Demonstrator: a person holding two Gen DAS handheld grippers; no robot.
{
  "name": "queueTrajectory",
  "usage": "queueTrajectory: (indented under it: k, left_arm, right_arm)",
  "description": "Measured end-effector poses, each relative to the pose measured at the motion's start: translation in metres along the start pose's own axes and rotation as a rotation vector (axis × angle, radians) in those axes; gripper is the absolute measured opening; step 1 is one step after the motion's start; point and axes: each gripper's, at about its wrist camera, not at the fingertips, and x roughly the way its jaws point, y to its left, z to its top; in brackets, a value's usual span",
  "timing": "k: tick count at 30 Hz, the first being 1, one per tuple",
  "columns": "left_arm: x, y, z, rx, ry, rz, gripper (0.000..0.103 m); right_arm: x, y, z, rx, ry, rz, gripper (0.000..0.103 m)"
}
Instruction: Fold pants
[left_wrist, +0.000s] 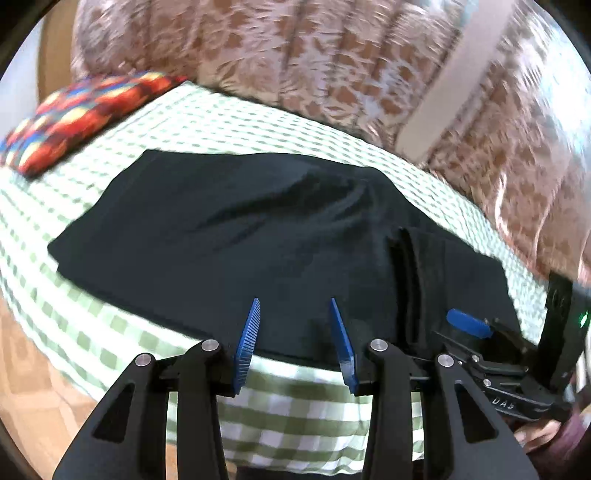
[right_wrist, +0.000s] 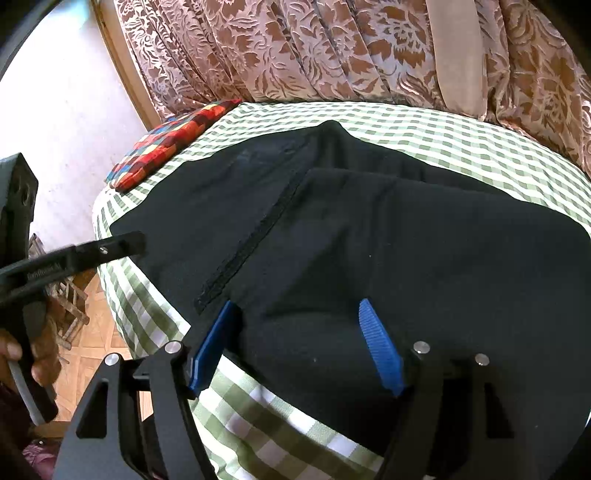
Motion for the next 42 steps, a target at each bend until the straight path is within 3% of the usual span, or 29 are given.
queueTrajectory:
  k: [3, 11, 19, 33, 35, 37, 39, 40, 42]
  left_arm:
    - [-0.010, 0.035, 0.002, -0.139, -0.001, -0.029, 0.038]
    - [-0.028, 0.148, -0.008, -0.641, -0.082, -0.105, 0.038]
    - [-0.006, 0.179, -0.006, -0.797, -0.058, -0.090, 0.038]
    - [-0.003, 0.189, -0.001, -0.818, -0.079, -0.097, 0.038]
    - [-0.003, 0.188, 0.002, -0.807, -0.086, -0.081, 0.028]
    - [-0.002, 0.184, 0.008, -0.779, -0.090, -0.049, 0.013]
    - [-0.007, 0.172, 0.017, -0.715, -0.121, -0.021, 0.012]
    - [-0.012, 0.164, 0.022, -0.668, -0.141, -0.012, 0.012]
    - [-0.021, 0.147, 0.031, -0.585, -0.178, -0.028, 0.012]
  right_arm:
    - [-0.001, 0.000, -0.001, 0.008, -0.004, 0.002, 0.072]
    - [-0.001, 0.001, -0.002, 0.006, -0.017, 0.004, 0.074]
    - [-0.001, 0.003, -0.003, 0.003, -0.020, 0.003, 0.076]
    - [-0.003, 0.001, -0.003, -0.001, -0.024, 0.004, 0.078]
    - [-0.003, 0.001, -0.003, 0.001, -0.024, 0.006, 0.078]
    - [-0.003, 0.001, -0.003, 0.001, -0.024, 0.005, 0.079]
    - [-0.004, 0.001, -0.002, 0.004, -0.024, 0.004, 0.081]
    - [-0.005, 0.001, -0.002, 0.006, -0.023, 0.011, 0.088]
    - [-0.008, 0.004, 0.000, 0.006, -0.015, 0.024, 0.091]
